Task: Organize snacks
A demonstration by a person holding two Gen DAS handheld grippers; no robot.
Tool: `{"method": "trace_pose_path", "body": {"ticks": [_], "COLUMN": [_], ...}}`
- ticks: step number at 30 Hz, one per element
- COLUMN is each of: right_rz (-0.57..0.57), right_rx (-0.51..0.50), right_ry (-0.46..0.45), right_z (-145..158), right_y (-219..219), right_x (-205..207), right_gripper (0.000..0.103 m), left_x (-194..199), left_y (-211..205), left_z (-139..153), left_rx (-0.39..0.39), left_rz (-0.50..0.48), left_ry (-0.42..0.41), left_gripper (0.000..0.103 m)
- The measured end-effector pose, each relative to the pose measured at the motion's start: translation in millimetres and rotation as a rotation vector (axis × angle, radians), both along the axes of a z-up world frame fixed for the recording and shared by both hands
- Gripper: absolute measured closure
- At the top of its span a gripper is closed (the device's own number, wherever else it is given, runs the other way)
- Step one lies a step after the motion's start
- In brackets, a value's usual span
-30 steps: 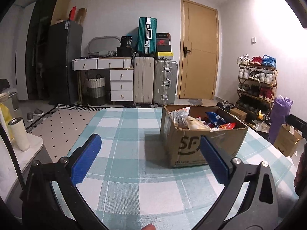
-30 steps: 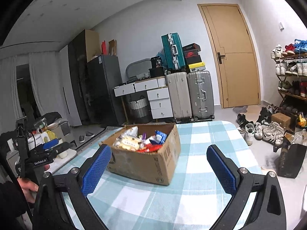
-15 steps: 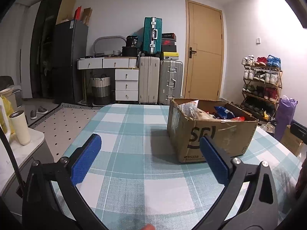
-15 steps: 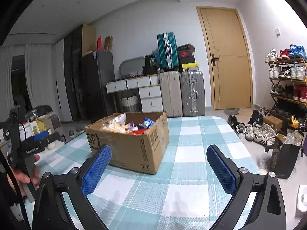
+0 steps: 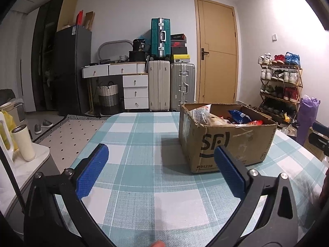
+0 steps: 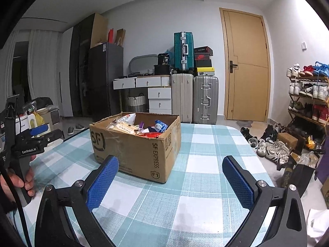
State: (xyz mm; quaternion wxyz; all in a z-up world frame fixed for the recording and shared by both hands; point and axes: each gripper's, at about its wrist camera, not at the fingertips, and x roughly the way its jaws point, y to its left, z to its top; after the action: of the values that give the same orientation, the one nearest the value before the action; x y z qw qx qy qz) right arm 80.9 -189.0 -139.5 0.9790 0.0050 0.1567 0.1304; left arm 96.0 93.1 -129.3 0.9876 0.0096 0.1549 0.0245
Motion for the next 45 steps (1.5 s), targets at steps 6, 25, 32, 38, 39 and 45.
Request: {"method": "trace_pose_path", "body": {"ticks": [6, 25, 32, 38, 39, 45], "right_rz": [0.000, 0.000, 0.000, 0.000, 0.000, 0.000], "right_rx": [-0.002, -0.001, -0.003, -0.003, -0.003, -0.005], "right_ry": [0.003, 0.003, 0.002, 0.002, 0.002, 0.001], "right_z": [-0.1, 0.3, 0.3, -0.3, -0.3, 0.0], "right_y": [0.4, 0.0, 0.1, -0.4, -0.3, 0.1], "right_x": [-1.8, -2.5, -2.5, -1.7, -1.6, -2.1], "right_gripper": [0.000, 0.000, 0.000, 0.000, 0.000, 0.000], "left_x": [-2.0, -2.3, -3.5, -2.9, -3.5, -1.8], "left_y": [-0.1, 0.0, 0.3, 0.1, 0.5, 2.4], "left_z": [1.4, 1.2, 2.1, 1.4, 1.9, 0.4], "left_rx": [0.001, 0.001, 0.001, 0.001, 0.001, 0.000], "left_rz": [0.000, 0.004, 0.005, 0.003, 0.005, 0.031], "left_ry": [-0.001, -0.002, -0.003, -0.003, -0.003, -0.003], "left_gripper": [0.001, 0.001, 0.001, 0.001, 0.001, 0.001]}}
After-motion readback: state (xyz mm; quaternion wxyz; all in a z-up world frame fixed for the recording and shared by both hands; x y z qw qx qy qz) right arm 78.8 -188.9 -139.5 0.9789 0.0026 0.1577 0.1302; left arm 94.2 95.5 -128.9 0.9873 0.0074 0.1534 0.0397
